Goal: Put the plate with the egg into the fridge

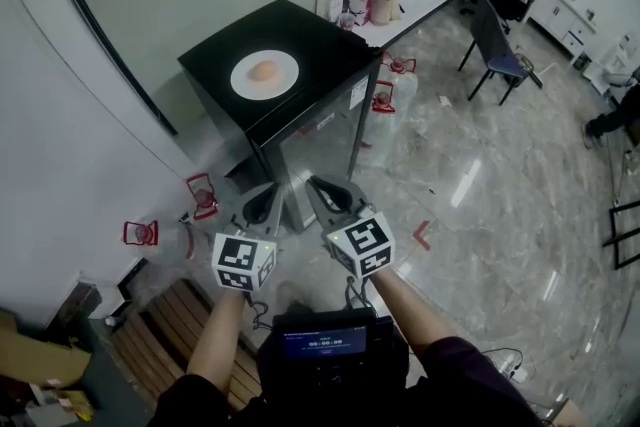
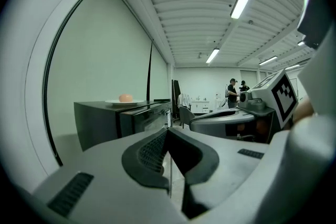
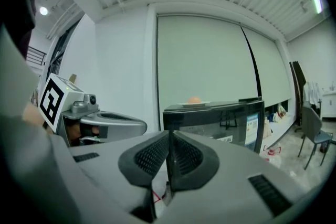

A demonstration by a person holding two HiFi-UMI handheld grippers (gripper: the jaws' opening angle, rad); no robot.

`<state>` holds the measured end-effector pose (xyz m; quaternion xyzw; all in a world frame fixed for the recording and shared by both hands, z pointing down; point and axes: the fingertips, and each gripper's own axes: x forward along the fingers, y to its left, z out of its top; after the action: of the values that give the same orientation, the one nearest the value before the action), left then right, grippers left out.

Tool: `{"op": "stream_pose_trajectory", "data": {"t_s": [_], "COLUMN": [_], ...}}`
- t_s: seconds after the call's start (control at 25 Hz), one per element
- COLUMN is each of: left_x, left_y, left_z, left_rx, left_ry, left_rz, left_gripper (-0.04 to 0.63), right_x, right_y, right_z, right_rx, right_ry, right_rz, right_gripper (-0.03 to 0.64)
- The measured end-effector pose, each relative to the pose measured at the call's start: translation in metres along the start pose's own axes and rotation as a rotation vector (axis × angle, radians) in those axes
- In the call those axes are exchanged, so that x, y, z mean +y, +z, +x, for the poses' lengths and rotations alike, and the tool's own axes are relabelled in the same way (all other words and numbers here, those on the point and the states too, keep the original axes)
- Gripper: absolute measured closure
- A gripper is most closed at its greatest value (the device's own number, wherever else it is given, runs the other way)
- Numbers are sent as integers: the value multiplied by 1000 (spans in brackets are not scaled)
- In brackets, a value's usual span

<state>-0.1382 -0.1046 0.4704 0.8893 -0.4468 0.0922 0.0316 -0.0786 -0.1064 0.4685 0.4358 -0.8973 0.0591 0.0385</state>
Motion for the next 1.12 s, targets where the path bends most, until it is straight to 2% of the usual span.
{"op": "stream_pose_trajectory", "data": {"t_s": [0.16, 0.36, 0.44, 0.76, 0.92, 1.12], "left_x": [10, 32, 43, 80, 100, 103], "left_y": [-17, -37, -44, -63, -74, -93], "left_z": [-10, -19, -21, -4, 2, 10], "left_rx": [21, 46, 59, 67, 85, 117], "left_ry": [24, 76, 64, -181, -270, -362], "left_rz": [-32, -27, -27, 39, 40, 45], "left_gripper": [586, 584, 584, 584, 584, 584], "right_x": [6, 24, 31, 29, 25, 19], "right_y": [-18, -45, -55, -121, -139, -161], "right_z": [4, 15, 22, 76, 98, 112], "right_rx": [36, 86, 106, 204, 248, 296], "right_ry": [-9, -18, -52, -350, -497, -626], "right_rz": [26, 32, 21, 42, 77, 128], "right_gripper": [603, 566, 560, 532, 531, 520]}}
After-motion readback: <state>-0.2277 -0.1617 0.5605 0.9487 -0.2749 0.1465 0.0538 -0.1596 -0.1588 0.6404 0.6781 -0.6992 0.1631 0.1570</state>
